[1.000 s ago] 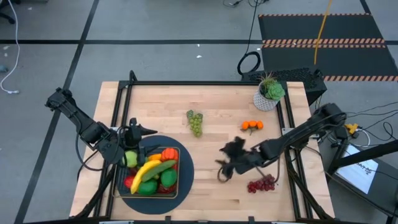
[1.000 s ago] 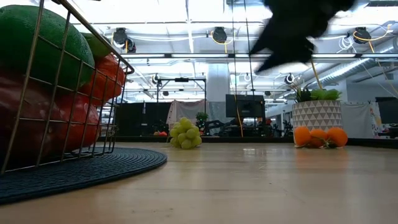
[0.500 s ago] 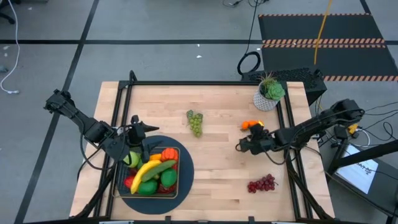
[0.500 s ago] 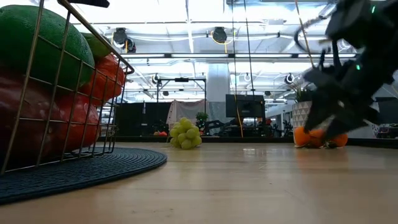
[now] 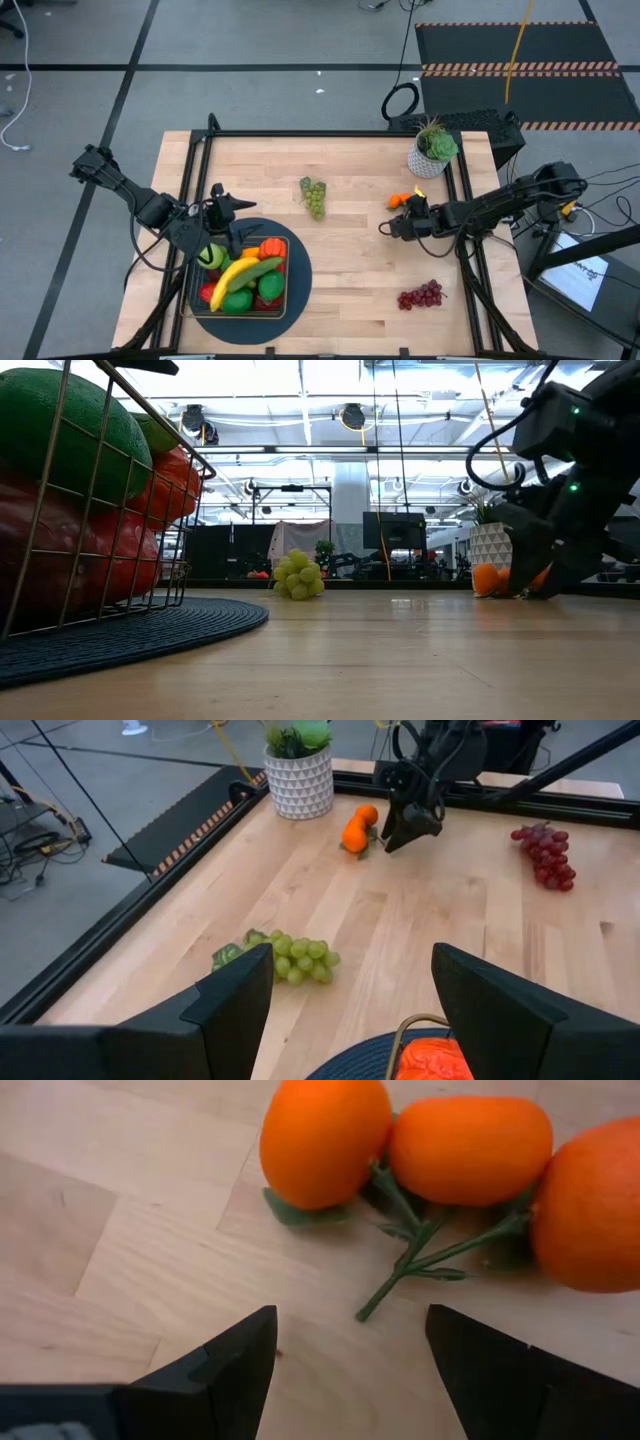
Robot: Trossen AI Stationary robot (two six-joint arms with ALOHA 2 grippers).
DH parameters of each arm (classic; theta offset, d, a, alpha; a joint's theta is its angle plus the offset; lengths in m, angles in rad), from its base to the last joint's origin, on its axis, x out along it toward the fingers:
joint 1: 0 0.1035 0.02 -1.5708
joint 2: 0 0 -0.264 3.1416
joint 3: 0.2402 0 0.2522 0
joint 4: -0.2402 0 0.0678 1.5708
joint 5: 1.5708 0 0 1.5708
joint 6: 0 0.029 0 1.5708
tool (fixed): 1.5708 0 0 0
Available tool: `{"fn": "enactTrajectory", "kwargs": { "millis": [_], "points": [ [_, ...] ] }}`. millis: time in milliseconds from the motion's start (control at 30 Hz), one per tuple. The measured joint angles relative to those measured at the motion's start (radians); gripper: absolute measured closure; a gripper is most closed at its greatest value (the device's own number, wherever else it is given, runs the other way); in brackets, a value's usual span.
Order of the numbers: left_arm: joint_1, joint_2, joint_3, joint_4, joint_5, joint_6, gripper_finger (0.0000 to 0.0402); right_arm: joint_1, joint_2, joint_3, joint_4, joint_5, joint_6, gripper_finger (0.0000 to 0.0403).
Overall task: Build produce basket
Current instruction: Put the tangerines into the gold wire basket
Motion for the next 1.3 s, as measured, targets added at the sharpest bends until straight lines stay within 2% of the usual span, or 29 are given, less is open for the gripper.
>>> {"fn": "enactTrajectory", "kwargs": {
  "millis": [167, 300, 600, 800, 1000, 1300],
  "points": [
    [-0.001, 0.000, 0.000, 0.000, 0.001, 0.000, 0.0128, -0.022, 0.017, 0.000, 0.011, 0.024, -0.037, 0.0152],
    [-0.001, 0.000, 0.000, 0.000, 0.001, -0.001, 0.0128, -0.039, 0.032, 0.001, 0.008, 0.030, -0.044, 0.0180],
    [-0.001, 0.000, 0.000, 0.000, 0.002, -0.003, 0.0128, -0.044, 0.054, 0.000, -0.014, 0.039, -0.050, 0.0310],
    [-0.001, 0.000, 0.000, 0.000, 0.003, -0.003, 0.0128, -0.040, 0.052, -0.002, 0.010, 0.049, -0.143, 0.0393],
    [-0.001, 0.000, 0.000, 0.000, 0.003, -0.003, 0.0128, -0.017, 0.025, 0.015, 0.087, 0.060, -0.287, 0.0390],
    [-0.001, 0.000, 0.000, 0.001, 0.003, -0.003, 0.0128, 0.049, -0.001, 0.045, 0.379, 0.192, -0.629, 0.0397]
  ]
}}
